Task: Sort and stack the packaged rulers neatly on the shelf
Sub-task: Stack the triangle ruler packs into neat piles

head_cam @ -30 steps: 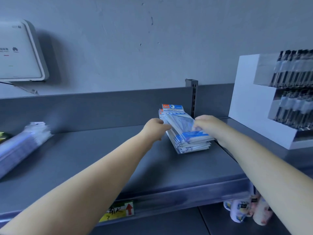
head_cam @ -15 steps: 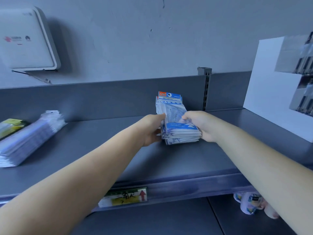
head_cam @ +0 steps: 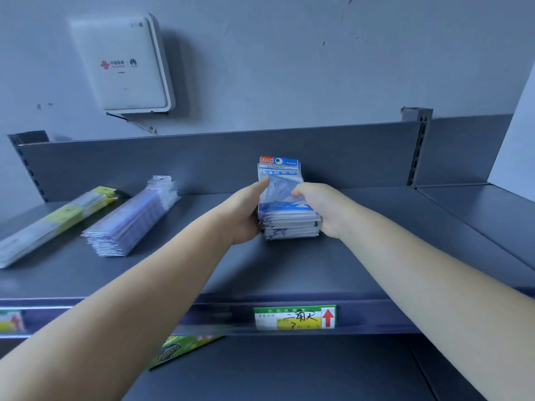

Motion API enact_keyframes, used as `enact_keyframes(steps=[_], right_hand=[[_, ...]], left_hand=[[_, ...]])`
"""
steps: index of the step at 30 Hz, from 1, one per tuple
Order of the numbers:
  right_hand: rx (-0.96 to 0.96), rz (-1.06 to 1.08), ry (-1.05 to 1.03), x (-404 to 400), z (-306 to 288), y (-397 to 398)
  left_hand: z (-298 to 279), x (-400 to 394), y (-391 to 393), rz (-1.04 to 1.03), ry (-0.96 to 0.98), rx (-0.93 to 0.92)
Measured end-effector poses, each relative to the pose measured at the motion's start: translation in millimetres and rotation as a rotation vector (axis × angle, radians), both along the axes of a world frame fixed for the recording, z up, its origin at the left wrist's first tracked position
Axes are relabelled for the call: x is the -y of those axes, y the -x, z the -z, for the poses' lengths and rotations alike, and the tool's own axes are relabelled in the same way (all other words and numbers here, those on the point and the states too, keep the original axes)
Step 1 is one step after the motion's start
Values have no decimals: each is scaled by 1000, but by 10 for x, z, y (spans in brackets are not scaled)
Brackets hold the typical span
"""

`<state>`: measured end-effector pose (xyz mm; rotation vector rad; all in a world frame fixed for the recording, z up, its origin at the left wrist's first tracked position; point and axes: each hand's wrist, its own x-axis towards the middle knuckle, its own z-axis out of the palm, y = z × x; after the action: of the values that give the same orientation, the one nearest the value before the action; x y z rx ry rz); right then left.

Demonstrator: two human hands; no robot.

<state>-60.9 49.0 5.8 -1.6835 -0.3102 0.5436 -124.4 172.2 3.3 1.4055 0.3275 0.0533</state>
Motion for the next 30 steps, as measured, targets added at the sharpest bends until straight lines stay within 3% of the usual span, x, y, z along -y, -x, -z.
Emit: enact_keyframes(steps=[4, 8, 15, 22, 30], right_hand=[[15, -46, -87, 83, 14, 7], [43, -62, -97, 115, 77, 100], [94, 86, -60, 54, 126, 205], [63, 81, -113, 83, 127, 249], [162, 134, 14, 164, 245, 411]], left_hand=[[57, -175, 191, 77, -250, 16], [134, -71, 354, 268, -409, 156], [130, -2, 276, 209, -133, 143], [99, -103, 373, 214, -80, 89], [83, -232, 681, 186, 10, 13]])
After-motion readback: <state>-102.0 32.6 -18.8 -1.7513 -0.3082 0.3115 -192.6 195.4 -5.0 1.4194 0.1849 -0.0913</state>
